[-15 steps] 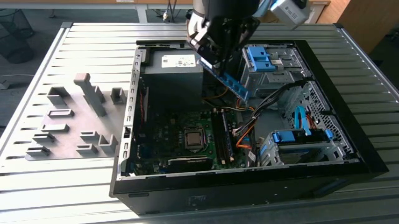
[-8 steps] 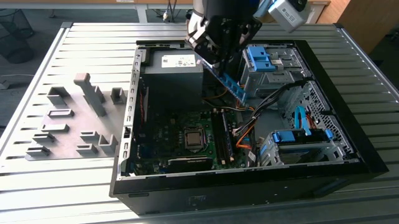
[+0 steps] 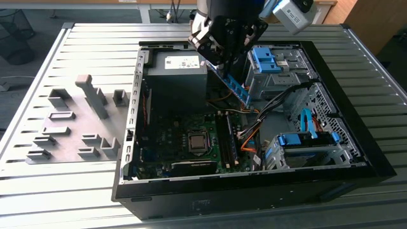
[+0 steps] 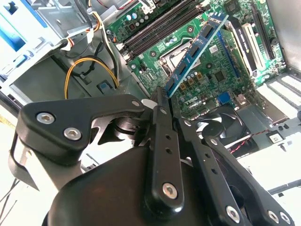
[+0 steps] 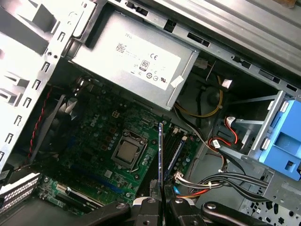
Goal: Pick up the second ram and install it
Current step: 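Insert the second ram into the second slot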
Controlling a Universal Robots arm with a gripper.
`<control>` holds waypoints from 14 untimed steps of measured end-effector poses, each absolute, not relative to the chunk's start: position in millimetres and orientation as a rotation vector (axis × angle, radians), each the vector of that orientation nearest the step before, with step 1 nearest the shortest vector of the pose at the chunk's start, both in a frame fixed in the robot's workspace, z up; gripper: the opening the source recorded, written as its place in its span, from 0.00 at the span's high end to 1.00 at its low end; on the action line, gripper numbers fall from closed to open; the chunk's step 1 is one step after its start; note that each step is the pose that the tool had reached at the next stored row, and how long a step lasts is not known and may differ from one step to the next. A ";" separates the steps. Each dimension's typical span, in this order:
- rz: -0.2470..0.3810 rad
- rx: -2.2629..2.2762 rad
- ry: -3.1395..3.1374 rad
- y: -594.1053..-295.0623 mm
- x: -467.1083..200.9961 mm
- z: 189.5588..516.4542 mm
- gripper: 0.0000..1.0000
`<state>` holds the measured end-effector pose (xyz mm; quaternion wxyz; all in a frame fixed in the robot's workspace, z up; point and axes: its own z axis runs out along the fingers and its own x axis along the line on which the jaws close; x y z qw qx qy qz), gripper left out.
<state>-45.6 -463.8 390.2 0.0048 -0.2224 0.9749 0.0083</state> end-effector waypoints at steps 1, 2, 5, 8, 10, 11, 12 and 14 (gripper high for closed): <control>0.026 -0.697 3.054 -463.8 -45.6 390.2 0.86; 0.026 -0.696 3.054 -463.8 -45.6 390.2 0.86; 0.026 -0.696 3.054 -463.8 -45.6 390.2 0.86; 0.026 -0.695 3.054 -463.8 -45.6 390.2 0.86; 0.026 -0.693 3.054 -463.8 -45.6 390.2 0.86; 0.026 -0.692 3.055 -463.8 -45.6 390.2 0.86; 0.026 -0.690 3.055 -463.8 -45.6 390.2 0.86; 0.026 -0.685 3.056 -463.8 -45.6 390.2 0.86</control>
